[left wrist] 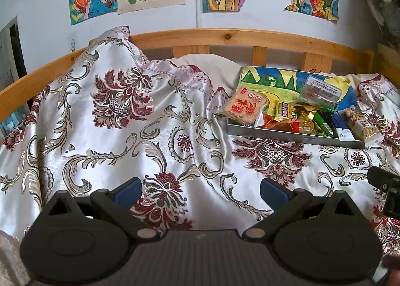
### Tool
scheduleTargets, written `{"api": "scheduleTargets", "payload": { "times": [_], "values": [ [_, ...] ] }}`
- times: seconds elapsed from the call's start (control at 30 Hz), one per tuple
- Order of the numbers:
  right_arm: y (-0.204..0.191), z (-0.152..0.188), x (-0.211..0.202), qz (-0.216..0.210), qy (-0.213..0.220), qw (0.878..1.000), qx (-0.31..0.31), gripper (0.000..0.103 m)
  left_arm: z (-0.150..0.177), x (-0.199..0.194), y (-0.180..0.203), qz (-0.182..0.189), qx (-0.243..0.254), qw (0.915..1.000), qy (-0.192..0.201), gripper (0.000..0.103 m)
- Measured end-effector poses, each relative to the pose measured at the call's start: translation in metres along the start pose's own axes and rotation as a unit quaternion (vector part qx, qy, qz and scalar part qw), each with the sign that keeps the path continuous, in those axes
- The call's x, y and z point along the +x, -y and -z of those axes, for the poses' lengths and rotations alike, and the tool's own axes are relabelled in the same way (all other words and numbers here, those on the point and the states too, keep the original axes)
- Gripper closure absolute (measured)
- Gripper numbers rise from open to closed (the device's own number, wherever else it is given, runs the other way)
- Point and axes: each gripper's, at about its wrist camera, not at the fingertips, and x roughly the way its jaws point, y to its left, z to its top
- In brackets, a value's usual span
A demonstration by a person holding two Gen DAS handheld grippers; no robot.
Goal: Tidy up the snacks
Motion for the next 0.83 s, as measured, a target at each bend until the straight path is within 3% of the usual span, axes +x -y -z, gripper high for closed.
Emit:
{"api": "scheduleTargets", "payload": {
  "times": [0.83],
  "values": [
    [-0.0007, 0.0001, 0.0003, 0.001, -0.001, 1.000, -0.001, 0.001, 0.0010, 0.0034, -0.0004, -0.006, 0.002, 0.9999, -0.012, 0.001]
  ]
}}
